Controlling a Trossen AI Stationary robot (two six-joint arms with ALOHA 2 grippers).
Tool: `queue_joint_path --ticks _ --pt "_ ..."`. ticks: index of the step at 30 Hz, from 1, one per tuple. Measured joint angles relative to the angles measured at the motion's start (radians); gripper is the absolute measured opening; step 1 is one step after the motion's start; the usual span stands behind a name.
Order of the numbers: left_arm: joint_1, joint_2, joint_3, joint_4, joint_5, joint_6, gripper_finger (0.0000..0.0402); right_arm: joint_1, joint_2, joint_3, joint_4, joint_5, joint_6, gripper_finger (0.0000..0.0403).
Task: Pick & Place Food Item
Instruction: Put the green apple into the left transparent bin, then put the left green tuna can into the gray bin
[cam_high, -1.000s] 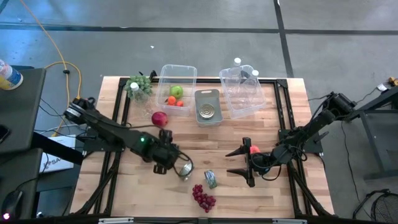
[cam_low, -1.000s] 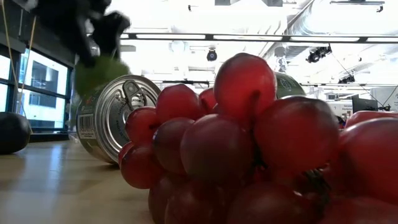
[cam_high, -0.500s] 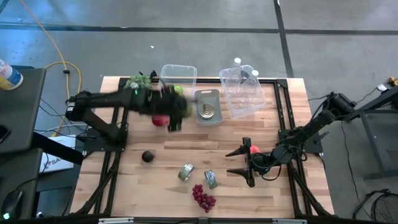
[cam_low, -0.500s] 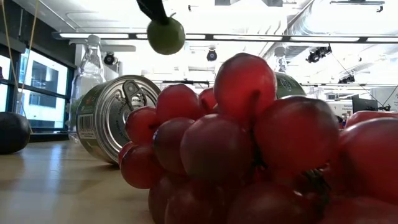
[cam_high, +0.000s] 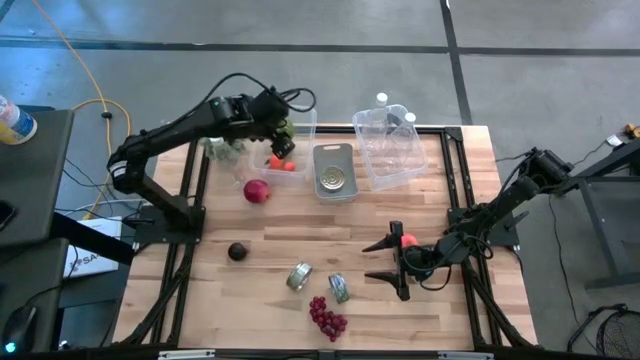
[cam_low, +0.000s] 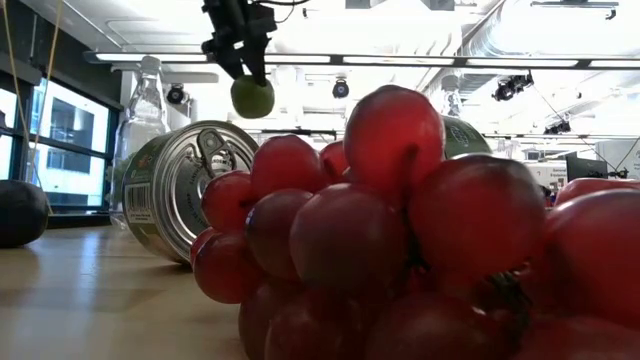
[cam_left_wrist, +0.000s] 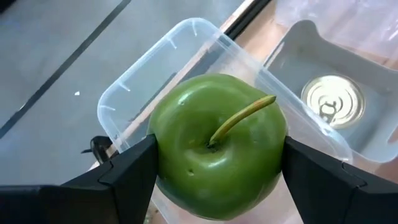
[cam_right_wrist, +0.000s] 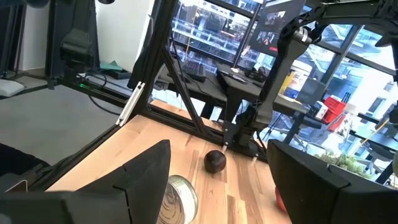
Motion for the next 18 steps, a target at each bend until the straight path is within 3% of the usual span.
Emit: queue_joint_path --ticks 8,18 --pt "-0.001 0.003 0.000 0.033 0.001 0.022 0.0302 0.000 0.000 0.000 -0.001 0.002 0.000 0.0258" --pt "-0.001 0.003 0.000 0.034 -0.060 -0.062 0.0392 0.000 0.000 0.000 -0.018 0.002 0.000 0.0258"
